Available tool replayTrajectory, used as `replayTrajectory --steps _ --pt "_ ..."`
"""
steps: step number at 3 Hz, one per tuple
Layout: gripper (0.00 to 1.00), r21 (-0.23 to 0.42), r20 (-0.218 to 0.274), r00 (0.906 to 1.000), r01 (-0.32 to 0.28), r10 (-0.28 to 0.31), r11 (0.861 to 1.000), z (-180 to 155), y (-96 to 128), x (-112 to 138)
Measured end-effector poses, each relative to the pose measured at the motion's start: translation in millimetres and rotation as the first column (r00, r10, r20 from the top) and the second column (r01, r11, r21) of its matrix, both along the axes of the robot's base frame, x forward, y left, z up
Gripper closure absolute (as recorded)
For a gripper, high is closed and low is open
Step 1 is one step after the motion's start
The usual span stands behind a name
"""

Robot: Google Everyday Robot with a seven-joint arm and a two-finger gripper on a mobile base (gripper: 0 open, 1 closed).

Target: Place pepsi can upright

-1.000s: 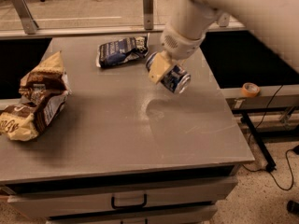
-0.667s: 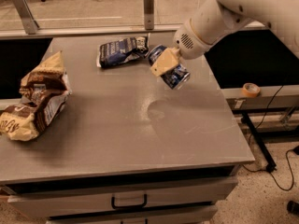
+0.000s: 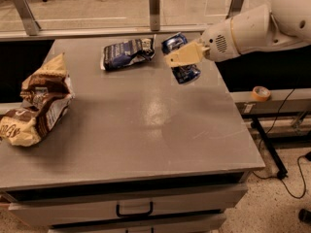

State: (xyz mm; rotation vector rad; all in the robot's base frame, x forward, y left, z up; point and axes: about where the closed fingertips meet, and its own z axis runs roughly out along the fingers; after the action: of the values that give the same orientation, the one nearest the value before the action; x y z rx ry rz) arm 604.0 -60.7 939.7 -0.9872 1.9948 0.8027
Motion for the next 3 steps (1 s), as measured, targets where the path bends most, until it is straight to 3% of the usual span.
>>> replayTrajectory --steps 1,2,3 --pt "1.00 0.027 -0.001 1.0000 0.001 -0.001 1.000 -2.3 4.7 3.8" --pt "1.00 0.113 0.046 0.9989 -0.010 0.005 0.994 2.2 16.2 10.2" --pt "1.00 0.225 0.113 0.9936 -0.037 0.012 0.974 2.8 25.6 13.4"
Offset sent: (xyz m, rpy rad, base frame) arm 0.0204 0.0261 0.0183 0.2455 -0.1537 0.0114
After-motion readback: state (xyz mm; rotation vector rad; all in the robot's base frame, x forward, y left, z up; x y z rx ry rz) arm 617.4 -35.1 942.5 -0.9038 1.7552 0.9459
